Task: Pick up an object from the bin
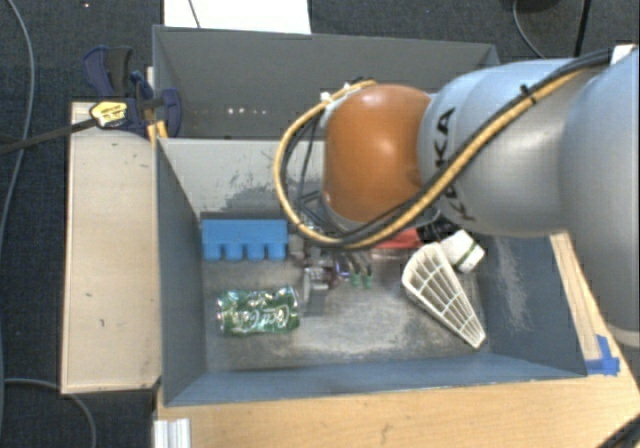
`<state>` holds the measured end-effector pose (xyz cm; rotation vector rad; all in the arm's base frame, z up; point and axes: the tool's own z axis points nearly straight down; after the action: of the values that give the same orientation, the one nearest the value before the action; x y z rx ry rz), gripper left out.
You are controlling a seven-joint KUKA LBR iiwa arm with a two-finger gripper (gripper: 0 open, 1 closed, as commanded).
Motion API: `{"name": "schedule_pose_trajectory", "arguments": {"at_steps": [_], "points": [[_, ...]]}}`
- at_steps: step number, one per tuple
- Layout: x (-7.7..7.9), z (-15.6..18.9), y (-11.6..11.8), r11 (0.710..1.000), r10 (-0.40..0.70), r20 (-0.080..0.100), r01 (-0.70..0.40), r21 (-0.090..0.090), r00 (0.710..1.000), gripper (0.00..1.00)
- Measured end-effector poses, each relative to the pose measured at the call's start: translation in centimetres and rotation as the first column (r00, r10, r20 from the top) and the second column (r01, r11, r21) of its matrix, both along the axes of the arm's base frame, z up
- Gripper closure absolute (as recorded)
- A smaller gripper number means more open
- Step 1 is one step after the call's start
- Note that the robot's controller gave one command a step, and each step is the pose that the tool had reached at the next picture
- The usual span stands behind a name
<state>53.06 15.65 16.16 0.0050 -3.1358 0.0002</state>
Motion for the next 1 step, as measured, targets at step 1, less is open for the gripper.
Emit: {"name": "schedule_pose_trajectory", "arguments": {"at_steps": [1], "points": [[0.18,0.44,-0.07,1.000,-0.004,0.008,0.004,0.002,1.000,0.00]]}}
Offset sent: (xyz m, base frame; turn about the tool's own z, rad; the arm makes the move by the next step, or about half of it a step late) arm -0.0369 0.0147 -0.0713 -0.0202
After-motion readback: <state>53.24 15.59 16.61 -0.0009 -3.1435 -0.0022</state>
